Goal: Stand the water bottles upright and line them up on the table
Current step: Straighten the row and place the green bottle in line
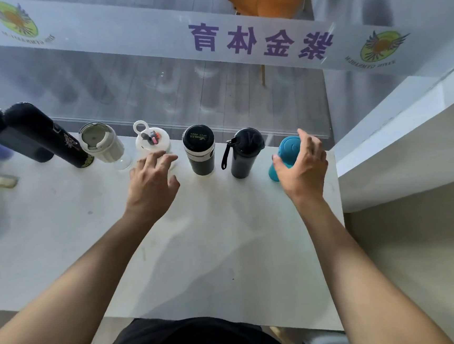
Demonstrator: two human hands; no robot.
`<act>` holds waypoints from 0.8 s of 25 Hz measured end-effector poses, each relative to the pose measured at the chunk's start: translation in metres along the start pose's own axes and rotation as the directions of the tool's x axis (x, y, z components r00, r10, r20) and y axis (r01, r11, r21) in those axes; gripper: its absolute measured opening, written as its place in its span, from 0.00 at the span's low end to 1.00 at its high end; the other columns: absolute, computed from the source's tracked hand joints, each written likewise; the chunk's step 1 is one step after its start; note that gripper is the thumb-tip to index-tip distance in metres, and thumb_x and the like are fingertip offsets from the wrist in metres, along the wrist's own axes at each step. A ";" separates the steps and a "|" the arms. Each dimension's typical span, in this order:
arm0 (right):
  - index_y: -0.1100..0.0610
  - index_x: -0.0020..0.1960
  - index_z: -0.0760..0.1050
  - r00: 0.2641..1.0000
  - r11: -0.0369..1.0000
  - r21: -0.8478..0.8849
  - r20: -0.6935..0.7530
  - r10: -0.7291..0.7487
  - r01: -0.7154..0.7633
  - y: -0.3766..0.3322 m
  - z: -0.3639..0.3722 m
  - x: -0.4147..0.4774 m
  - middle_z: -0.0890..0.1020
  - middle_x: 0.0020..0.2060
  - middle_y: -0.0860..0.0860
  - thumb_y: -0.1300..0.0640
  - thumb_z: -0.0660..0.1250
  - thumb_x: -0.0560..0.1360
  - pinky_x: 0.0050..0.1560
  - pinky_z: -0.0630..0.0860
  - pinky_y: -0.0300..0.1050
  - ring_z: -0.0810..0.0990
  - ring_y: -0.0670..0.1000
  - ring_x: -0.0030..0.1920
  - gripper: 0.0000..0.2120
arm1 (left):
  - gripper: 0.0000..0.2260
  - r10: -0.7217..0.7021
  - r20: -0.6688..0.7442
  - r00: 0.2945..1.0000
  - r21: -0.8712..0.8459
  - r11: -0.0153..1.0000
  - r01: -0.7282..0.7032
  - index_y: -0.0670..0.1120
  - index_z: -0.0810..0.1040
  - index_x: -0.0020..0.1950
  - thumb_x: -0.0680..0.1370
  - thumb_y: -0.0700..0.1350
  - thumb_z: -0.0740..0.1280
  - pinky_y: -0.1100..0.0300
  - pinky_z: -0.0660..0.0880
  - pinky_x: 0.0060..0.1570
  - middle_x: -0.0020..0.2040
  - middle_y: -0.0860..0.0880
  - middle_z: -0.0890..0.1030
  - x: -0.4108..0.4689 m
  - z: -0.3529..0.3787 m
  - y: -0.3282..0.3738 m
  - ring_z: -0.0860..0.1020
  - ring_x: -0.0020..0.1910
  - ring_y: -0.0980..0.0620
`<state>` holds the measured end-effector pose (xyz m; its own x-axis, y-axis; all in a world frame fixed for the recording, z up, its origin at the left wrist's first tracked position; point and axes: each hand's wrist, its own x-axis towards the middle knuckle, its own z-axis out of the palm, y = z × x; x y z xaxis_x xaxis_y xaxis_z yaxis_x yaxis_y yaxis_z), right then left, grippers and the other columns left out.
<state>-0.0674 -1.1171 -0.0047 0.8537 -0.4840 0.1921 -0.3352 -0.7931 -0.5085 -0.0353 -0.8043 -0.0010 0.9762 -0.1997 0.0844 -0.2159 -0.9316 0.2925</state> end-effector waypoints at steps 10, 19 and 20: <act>0.54 0.72 0.70 0.919 0.930 0.162 0.170 -0.354 0.329 -0.127 0.047 -0.116 0.76 0.66 0.53 0.53 0.68 0.74 0.65 0.72 0.50 0.76 0.55 0.64 0.27 | 0.16 -0.033 -0.059 0.998 -0.027 0.999 0.031 0.49 0.79 0.62 0.74 0.44 0.70 0.46 0.71 0.55 0.62 0.46 0.78 -0.079 -0.035 -0.055 0.76 0.56 0.40; 0.51 0.71 0.70 0.812 0.882 0.200 0.346 -0.471 0.426 -0.285 0.120 -0.235 0.77 0.66 0.51 0.53 0.70 0.74 0.64 0.75 0.52 0.78 0.54 0.63 0.26 | 0.16 -0.164 -0.083 0.983 -0.027 0.986 0.163 0.49 0.78 0.61 0.74 0.43 0.71 0.48 0.71 0.54 0.60 0.48 0.78 -0.156 -0.101 -0.225 0.76 0.55 0.42; 0.51 0.71 0.71 0.804 0.878 0.209 0.354 -0.477 0.429 -0.302 0.129 -0.248 0.77 0.66 0.51 0.53 0.70 0.74 0.63 0.75 0.51 0.78 0.54 0.62 0.26 | 0.16 -0.179 -0.077 0.981 -0.024 0.984 0.178 0.50 0.78 0.61 0.73 0.43 0.71 0.47 0.71 0.54 0.60 0.48 0.78 -0.165 -0.106 -0.246 0.76 0.55 0.42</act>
<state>-0.1269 -0.7101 -0.0069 0.9877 0.1203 0.1003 0.1556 -0.8272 -0.5400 -0.1452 -0.5098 0.0143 0.9946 -0.0055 0.1040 -0.0393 -0.9446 0.3259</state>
